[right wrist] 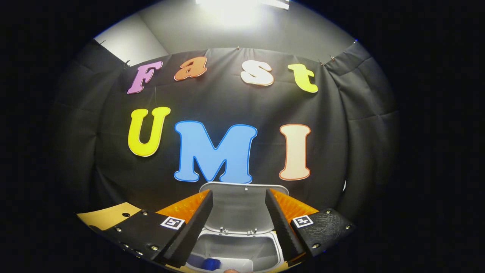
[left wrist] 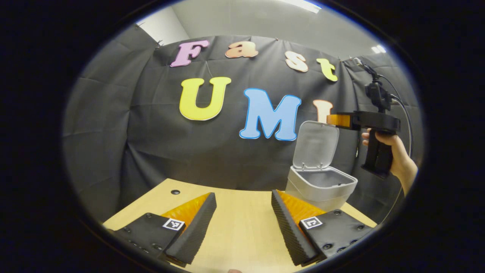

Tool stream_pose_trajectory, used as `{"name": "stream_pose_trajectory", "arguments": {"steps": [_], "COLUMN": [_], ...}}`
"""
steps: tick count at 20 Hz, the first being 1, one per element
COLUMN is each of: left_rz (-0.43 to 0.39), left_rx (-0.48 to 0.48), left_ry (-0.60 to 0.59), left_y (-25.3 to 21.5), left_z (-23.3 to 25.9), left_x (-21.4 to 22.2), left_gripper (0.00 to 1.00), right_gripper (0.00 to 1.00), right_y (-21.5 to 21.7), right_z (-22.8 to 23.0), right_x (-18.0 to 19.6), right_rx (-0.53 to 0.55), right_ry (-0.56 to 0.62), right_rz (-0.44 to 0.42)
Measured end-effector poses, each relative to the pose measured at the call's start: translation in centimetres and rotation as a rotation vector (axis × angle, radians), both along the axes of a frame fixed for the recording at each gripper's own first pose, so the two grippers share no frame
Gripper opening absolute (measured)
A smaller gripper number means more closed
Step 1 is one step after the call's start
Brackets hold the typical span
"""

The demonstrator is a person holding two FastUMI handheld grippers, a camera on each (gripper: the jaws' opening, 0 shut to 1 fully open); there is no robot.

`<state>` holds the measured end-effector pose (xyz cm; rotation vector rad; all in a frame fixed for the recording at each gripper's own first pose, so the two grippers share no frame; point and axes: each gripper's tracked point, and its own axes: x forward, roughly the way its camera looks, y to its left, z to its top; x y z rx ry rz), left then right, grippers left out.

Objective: Press the lid of the desktop garbage bin to open it, pick up the crumpled paper on the desktop and throw it into the bin, then pick up the pop can on the desktop and drop it into the bin, and finally close the garbage bin lid.

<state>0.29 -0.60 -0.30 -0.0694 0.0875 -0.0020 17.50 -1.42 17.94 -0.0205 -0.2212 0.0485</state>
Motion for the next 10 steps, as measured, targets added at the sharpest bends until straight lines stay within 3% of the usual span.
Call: {"name": "stream_pose_trajectory", "arguments": {"steps": [5,10], "left_rz": [0.019,0.020], "left_rx": [0.010,0.005], "left_ry": [-0.009,-0.013], "left_y": [0.9,1.3], "left_z": [0.6,1.0], "left_x": [-0.1,0.3], "left_gripper": [0.96,0.96], "right_gripper": [0.88,0.88], "right_y": [-0.7,-2.6], "right_z": [1.8,2.2], "right_x": [2.4,5.9], "right_rx": [0.018,0.057], "right_ry": [-0.036,-0.055], "right_rz": [-0.039,-0.130]}}
